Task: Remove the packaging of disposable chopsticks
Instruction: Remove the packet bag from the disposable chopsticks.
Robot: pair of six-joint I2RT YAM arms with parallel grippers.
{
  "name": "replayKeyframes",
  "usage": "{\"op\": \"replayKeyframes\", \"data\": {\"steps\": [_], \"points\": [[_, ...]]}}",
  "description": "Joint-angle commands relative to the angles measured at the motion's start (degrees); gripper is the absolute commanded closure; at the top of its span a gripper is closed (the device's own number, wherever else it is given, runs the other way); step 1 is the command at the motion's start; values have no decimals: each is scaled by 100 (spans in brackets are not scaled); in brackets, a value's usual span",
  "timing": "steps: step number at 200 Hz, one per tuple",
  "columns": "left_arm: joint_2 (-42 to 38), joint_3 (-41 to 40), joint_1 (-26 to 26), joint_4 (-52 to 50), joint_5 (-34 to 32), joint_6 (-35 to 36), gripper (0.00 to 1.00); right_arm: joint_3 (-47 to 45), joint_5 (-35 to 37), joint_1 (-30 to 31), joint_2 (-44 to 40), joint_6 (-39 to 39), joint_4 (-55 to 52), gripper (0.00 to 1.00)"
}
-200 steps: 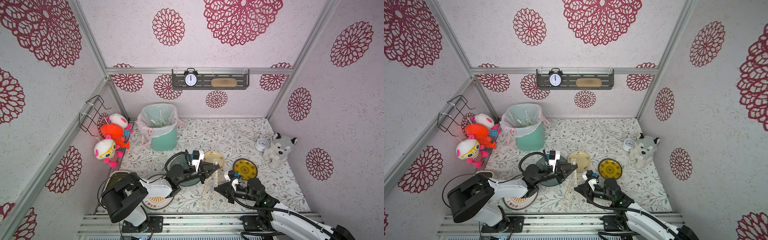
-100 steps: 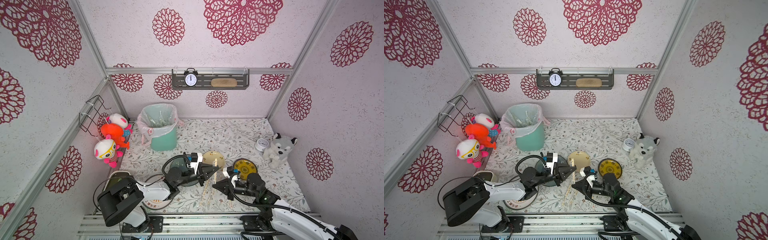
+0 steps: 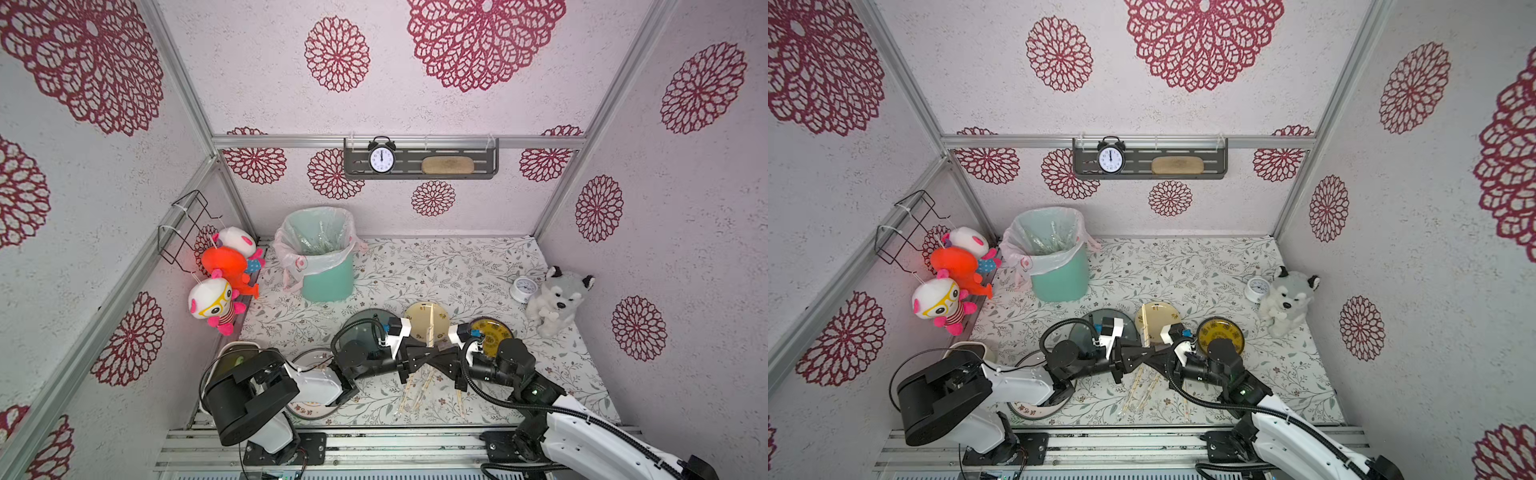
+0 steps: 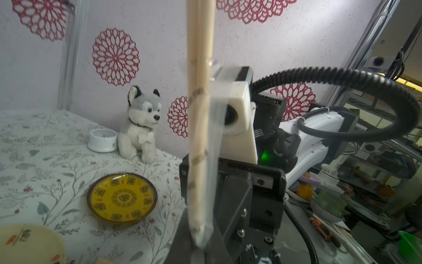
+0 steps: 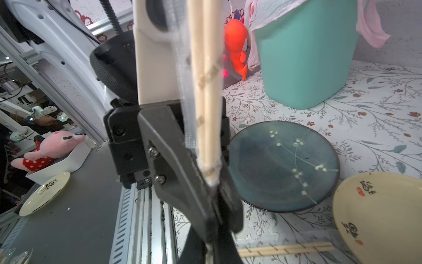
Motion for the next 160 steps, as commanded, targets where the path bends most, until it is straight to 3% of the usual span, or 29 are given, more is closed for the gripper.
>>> {"op": "replayKeyframes", "data": {"steps": [1, 14, 39, 56, 80, 93, 122, 160], "points": [[160, -470, -108, -2135, 282, 296, 91, 830, -123, 8, -222, -55, 2358, 100], [-78, -487, -99, -2219, 287, 313, 85, 739, -123, 14, -161, -13, 2428, 100], [-740, -232, -30, -2928, 270, 545, 61, 366, -90, 23, -105, 140, 2600, 100], [-1408, 63, 34, -3497, 334, 764, 57, -1, 85, 40, -185, 203, 2597, 100], [-2198, 695, 79, -4648, 69, 1344, 31, -473, 348, 49, -311, 254, 2591, 100], [-2385, 979, 132, -4909, -64, 1539, 23, -612, 395, 58, -357, 301, 2606, 100], [-2354, 1613, 174, -5146, 178, 1675, 21, -720, 436, 67, -451, 293, 2437, 100], [-1717, 2410, 183, -5401, 154, 1798, 21, -892, 402, 67, -635, 307, 2454, 100]]}}
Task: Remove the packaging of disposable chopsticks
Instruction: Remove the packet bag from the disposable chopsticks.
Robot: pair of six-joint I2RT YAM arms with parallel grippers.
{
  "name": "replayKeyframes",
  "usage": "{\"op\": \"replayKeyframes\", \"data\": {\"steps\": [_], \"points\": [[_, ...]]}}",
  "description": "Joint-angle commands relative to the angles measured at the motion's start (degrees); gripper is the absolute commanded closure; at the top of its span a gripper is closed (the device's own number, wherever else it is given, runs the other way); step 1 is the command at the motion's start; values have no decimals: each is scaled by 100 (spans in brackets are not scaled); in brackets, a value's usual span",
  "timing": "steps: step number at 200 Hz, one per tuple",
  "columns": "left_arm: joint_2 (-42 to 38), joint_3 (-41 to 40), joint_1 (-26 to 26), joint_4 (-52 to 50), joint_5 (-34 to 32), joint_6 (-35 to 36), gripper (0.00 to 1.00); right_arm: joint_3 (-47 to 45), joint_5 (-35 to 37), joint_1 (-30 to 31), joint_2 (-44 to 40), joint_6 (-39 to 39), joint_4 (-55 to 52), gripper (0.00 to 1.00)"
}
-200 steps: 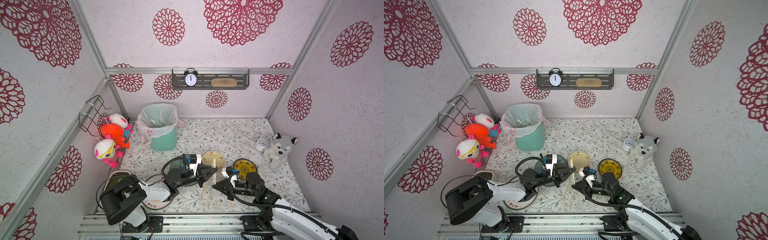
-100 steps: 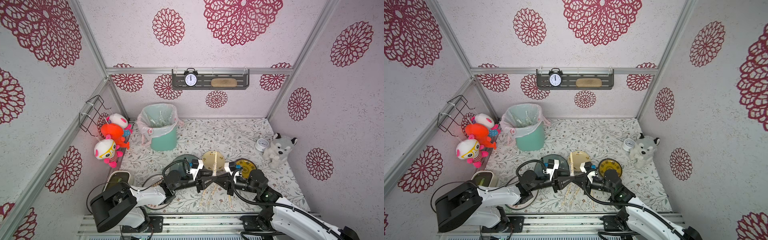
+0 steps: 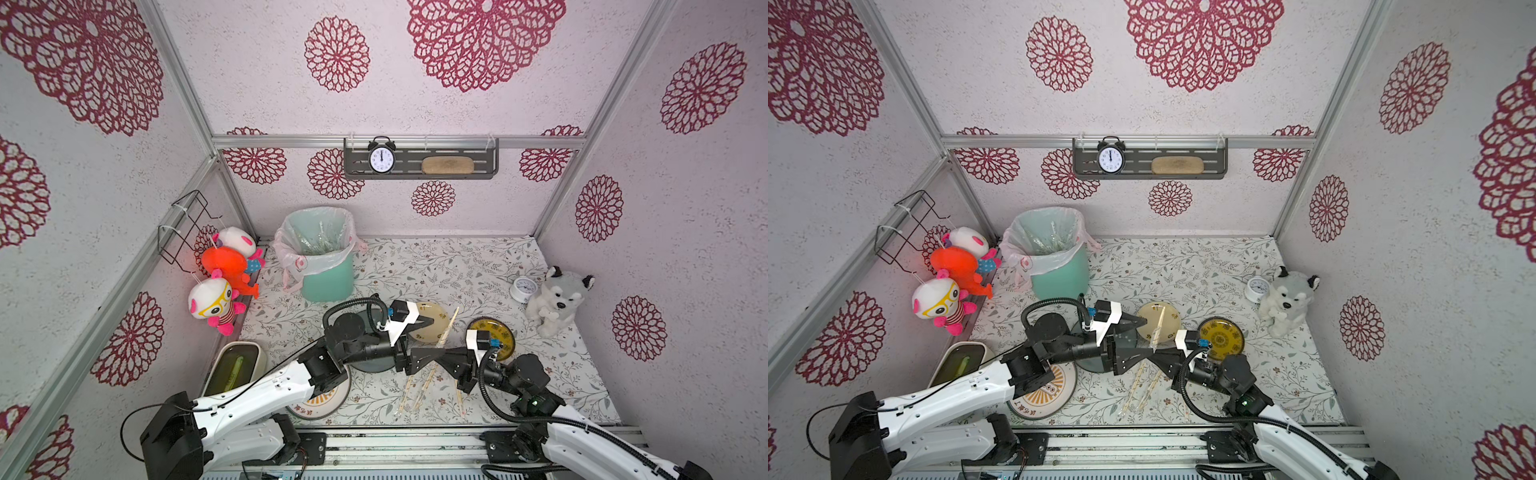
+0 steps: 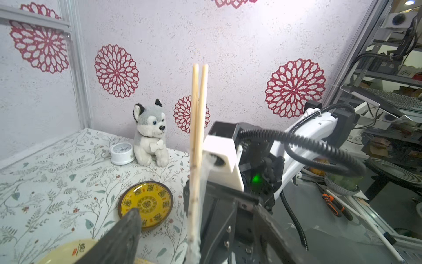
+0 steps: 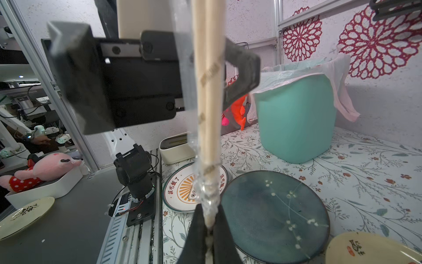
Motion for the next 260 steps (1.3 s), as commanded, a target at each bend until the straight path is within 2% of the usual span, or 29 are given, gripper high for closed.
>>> {"op": "replayKeyframes", "data": {"steps": [1, 30, 53, 74, 96, 131, 151, 168, 183, 201, 221, 260], "points": [[410, 371, 56, -487, 76, 284, 22, -3, 30, 25, -188, 86, 334, 100], [707, 540, 111, -315, -84, 329, 27, -56, -24, 25, -458, 87, 171, 100], [755, 501, 144, 120, 243, 212, 35, -84, 10, 25, -571, 52, 27, 100], [766, 607, 133, 220, 648, 125, 36, -120, 70, 25, -538, 43, 11, 100], [766, 754, 92, 80, 751, 109, 37, -146, 94, 25, -438, 61, 78, 100], [840, 769, 91, 160, 897, 98, 57, -164, 180, 25, -330, 61, 159, 100], [936, 832, 82, 94, 808, 71, 82, -162, 160, 25, -257, 93, 231, 100], [989, 840, 82, 41, 832, 71, 86, -164, 180, 25, -237, 88, 232, 100], [985, 764, 81, 40, 813, 65, 95, -189, 194, 21, -254, 95, 283, 100], [953, 568, 80, 45, 685, 73, 96, -157, 199, 25, -298, 95, 296, 100], [981, 328, 80, 53, 652, -2, 91, -41, 224, 25, -370, 31, 248, 100], [1004, -293, 64, 433, 625, -216, 90, 152, 286, 25, -347, -36, 249, 100]]}}
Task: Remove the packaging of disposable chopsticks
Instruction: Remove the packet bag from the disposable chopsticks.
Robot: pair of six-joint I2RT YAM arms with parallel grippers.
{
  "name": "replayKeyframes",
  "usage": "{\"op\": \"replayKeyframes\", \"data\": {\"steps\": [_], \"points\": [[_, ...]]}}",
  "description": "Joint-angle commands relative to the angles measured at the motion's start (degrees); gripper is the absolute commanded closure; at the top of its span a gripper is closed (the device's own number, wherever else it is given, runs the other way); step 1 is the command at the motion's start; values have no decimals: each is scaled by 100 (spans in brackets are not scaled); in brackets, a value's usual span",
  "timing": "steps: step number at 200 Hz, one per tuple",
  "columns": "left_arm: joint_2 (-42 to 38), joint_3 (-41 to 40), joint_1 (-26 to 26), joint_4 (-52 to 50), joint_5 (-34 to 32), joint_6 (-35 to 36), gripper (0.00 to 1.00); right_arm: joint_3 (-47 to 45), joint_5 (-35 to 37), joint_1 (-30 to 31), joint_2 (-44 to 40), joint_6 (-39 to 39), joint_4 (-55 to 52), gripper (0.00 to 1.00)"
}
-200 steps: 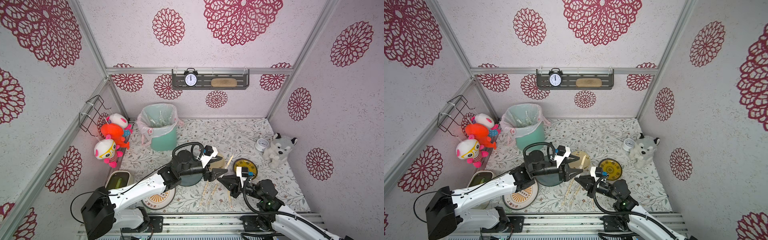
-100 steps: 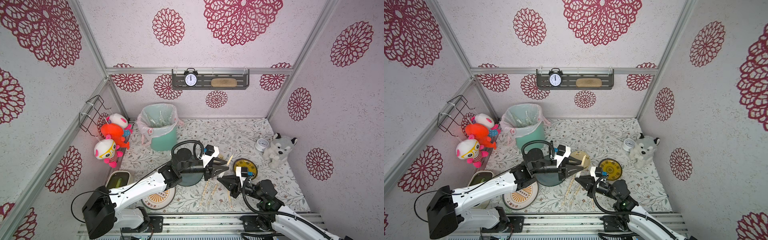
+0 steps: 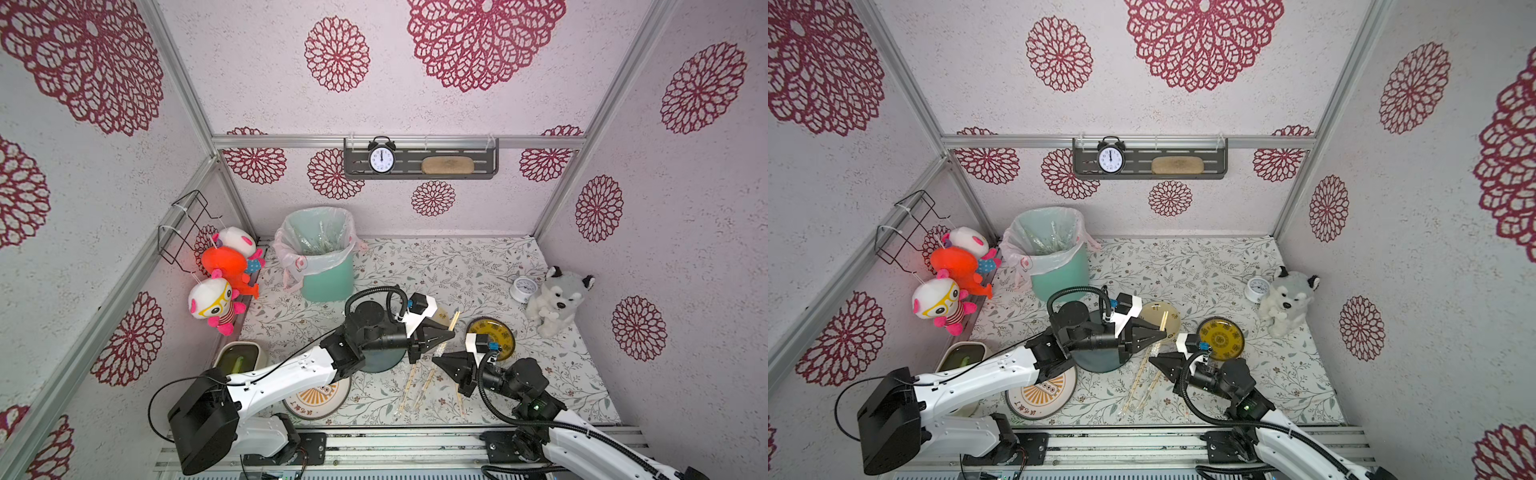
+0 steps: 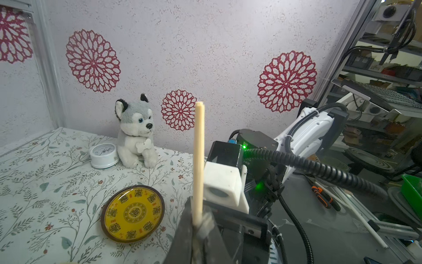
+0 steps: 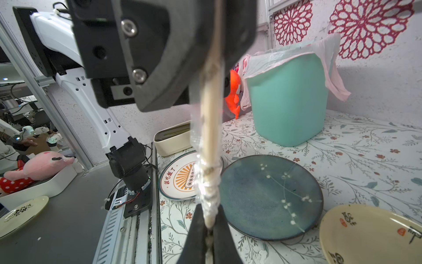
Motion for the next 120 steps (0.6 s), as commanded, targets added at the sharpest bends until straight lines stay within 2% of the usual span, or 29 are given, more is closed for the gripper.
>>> {"op": "replayKeyframes", "data": {"steps": [1, 56, 65, 75, 86, 93, 104, 120], "points": [[70, -462, 1, -197, 35, -94, 90, 365, 87, 10, -101, -73, 735, 100], [272, -991, -173, 236, -16, -300, 85, 469, 86, 10, 230, 33, 1101, 100], [345, -1025, -192, 337, -4, -334, 87, 499, 49, 10, 330, 47, 1147, 100], [386, -1051, -193, 427, -3, -362, 93, 502, 18, 10, 434, 80, 1225, 100], [337, -1078, -192, 454, -2, -339, 94, 477, 1, 10, 529, 106, 1264, 100], [262, -1095, -184, 436, -47, -313, 89, 426, 23, 10, 571, 119, 1280, 100], [95, -1106, -168, 400, -154, -248, 71, 334, 71, 10, 601, 137, 1328, 100], [-131, -960, -133, 135, -175, -73, 68, 230, 163, 10, 612, 155, 1322, 100]]}}
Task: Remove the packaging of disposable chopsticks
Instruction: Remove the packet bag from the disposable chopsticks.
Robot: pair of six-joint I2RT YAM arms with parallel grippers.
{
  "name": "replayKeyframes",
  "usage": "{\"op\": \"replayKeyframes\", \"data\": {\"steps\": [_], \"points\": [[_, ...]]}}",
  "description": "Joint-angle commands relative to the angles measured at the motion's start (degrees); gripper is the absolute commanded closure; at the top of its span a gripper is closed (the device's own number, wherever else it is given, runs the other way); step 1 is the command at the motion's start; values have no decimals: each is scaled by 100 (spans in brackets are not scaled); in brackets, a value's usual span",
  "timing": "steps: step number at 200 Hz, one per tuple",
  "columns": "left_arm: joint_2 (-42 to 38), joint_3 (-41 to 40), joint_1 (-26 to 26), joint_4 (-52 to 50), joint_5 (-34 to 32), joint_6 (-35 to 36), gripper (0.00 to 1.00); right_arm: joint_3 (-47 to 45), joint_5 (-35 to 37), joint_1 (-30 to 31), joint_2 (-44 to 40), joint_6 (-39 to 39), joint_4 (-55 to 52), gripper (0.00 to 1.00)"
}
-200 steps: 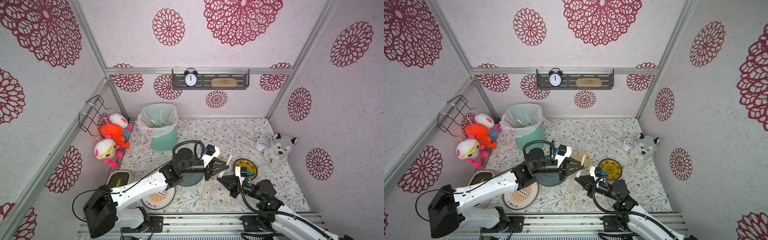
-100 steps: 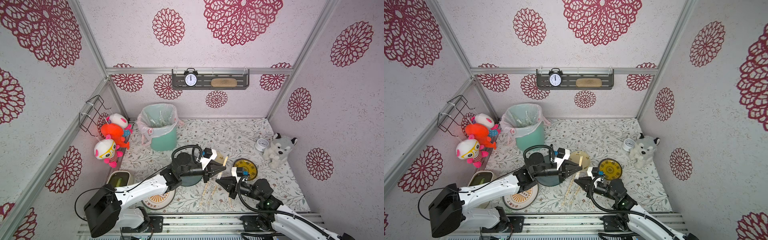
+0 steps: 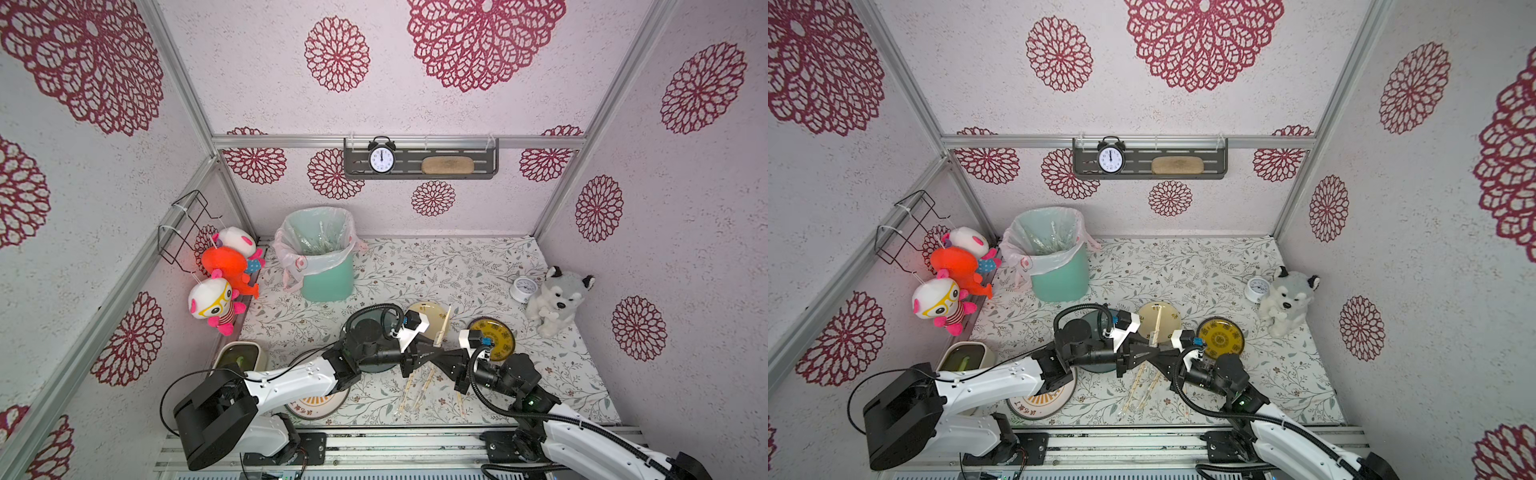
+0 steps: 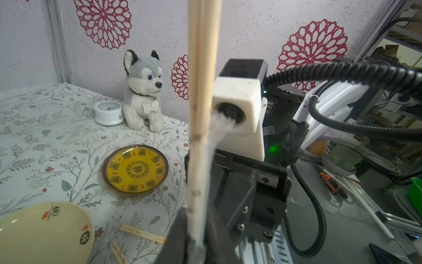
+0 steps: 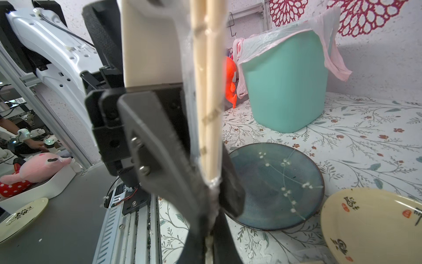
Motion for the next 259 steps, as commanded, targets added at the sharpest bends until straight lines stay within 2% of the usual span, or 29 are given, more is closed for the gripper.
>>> {"op": "replayKeyframes", "data": {"steps": [1, 8, 24, 44, 86, 104, 129, 138, 146, 169, 191, 237, 259], "points": [[-269, 75, -34, -456, 72, 198, 67, 142, 121, -1, -33, 41, 891, 100], [-344, 186, -21, -615, 31, 273, 63, 121, 118, 4, -17, 46, 860, 100], [-451, 440, 24, -923, -150, 431, 45, 78, 138, 21, 2, 54, 819, 100], [-539, 613, 185, -889, -348, 413, 36, 36, 180, 43, 2, 20, 689, 100], [-476, 1080, 394, -813, 198, 307, 34, -79, 194, 65, -42, 2, 650, 100], [-455, 1198, 386, -838, 287, 279, 44, -114, 246, 65, -68, -21, 613, 100], [-191, 1374, 385, -850, 358, 261, 48, -126, 264, 65, -99, -42, 568, 100], [-61, 1452, 380, -866, 416, 234, 62, -127, 265, 65, -111, -42, 564, 100], [35, 1510, 374, -901, 470, 222, 69, -127, 267, 65, -135, -42, 547, 100], [133, 1519, 360, -984, 515, 194, 73, -149, 299, 65, -296, -42, 456, 100], [145, 1412, 350, -1004, 431, 169, 86, -154, 336, 66, -482, -42, 363, 100], [285, 1026, 306, -835, 333, 11, 91, -128, 392, 71, -546, -35, 398, 100], [333, 805, 289, -654, 368, -97, 89, -102, 349, 67, -534, 1, 519, 100]]}}
